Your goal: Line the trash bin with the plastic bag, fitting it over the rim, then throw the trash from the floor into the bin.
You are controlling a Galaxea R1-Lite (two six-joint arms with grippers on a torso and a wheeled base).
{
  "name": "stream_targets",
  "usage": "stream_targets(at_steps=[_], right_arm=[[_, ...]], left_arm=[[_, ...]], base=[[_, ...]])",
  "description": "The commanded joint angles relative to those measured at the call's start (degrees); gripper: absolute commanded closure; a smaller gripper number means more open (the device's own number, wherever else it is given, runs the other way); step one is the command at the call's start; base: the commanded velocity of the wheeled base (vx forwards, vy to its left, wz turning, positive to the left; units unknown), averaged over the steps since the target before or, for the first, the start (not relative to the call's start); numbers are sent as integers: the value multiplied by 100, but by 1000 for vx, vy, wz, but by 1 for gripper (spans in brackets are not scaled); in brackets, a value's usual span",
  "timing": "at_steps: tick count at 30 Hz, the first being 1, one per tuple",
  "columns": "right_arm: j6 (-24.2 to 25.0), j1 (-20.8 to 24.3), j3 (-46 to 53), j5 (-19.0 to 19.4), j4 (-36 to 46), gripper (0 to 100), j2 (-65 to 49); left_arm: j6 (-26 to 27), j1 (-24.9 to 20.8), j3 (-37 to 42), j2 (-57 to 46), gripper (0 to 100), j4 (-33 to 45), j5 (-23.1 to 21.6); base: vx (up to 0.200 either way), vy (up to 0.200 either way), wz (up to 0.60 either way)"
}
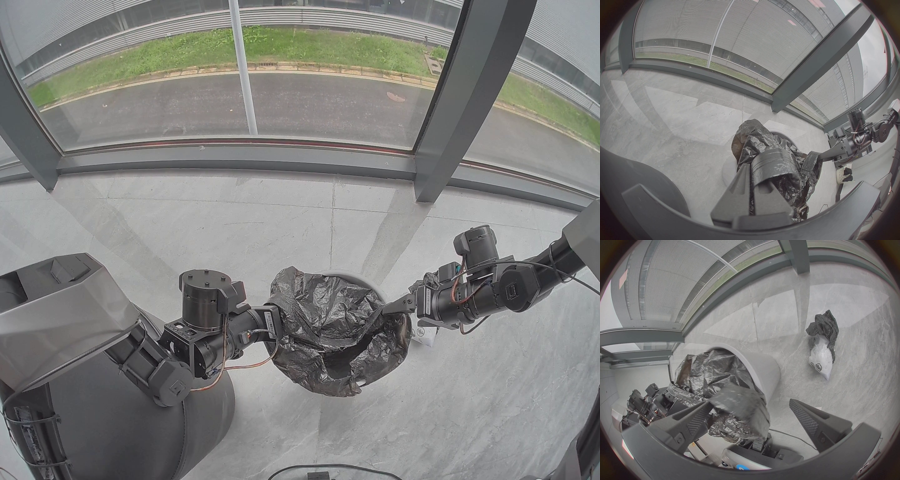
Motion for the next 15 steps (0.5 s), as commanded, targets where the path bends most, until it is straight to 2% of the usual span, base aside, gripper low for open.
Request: stream_targets(at_steps=[1,7,8,12,15], right_arm=[[-39,27,120,5,1,0,-681],[-127,194,50,-12,19,0,-1306],[-356,387,-64,-21,54,0,-1349],[-663,836,-214,-82,63,0,-1218],[-804,1398,-451,-452,54,0,-848]], left_arm=[[1,62,-133,-111,100,132,-14],[1,97,-142,-76,100,141,-58],[1,97,-169,-76,100,150,-58],[1,97,-221,-67,100,203,-58],[36,88,-230,-76,100,211,-137]], base=[[0,0,0],[0,0,0],[0,0,0],[0,0,0],[0,0,0]])
